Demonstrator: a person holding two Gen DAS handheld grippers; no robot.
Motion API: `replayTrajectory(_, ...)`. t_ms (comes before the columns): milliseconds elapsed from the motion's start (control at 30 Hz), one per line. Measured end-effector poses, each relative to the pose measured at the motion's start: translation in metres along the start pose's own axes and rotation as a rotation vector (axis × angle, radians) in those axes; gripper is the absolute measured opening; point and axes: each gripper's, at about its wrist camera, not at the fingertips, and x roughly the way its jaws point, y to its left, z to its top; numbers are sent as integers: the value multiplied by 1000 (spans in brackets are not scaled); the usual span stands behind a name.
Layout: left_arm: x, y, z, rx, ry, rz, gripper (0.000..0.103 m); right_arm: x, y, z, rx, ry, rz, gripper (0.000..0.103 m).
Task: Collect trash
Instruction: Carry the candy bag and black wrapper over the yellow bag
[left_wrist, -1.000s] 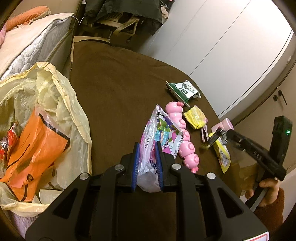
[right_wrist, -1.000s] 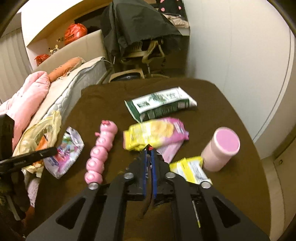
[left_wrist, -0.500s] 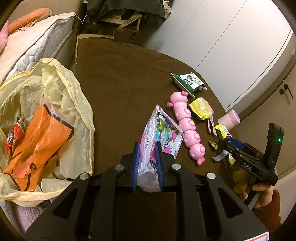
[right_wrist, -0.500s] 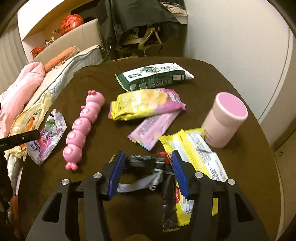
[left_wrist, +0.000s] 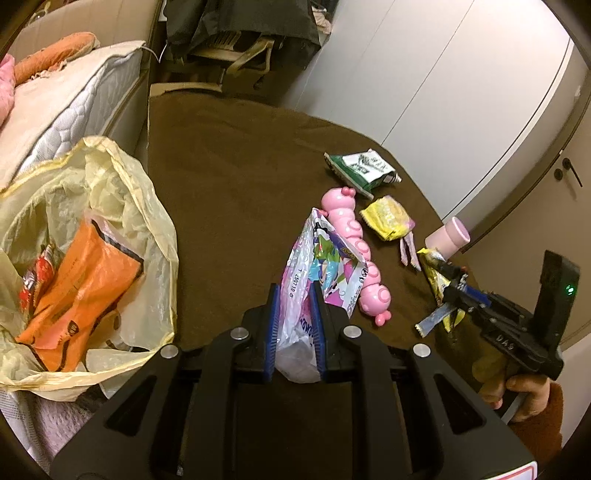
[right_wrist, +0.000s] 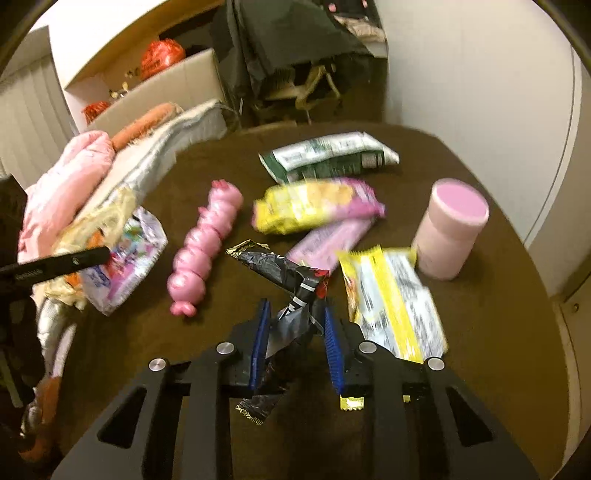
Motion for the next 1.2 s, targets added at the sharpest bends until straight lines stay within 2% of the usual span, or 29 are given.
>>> replayTrajectory(267, -50, 11, 23, 10, -122, 22, 15, -25, 49, 51, -102, -119, 87, 27)
replayTrajectory(500, -99, 47, 31, -11, -208, 114, 15, -7, 108, 83, -172, -132, 186, 27)
replayTrajectory(700, -137, 112, 27, -108, -244, 200, 15, 31, 168, 100, -212, -70, 297, 27)
replayTrajectory(833, -148, 151, 21, -161, -236, 226, 15, 59, 209, 104, -242, -22, 350, 27)
replayTrajectory(1033, -128, 196, 7, -233, -173, 236, 15, 117, 256, 98, -257, 96, 404, 27)
replayTrajectory(1200, -97, 220, 1, -276, -106, 222, 15, 160, 278, 84, -286, 190, 397, 27)
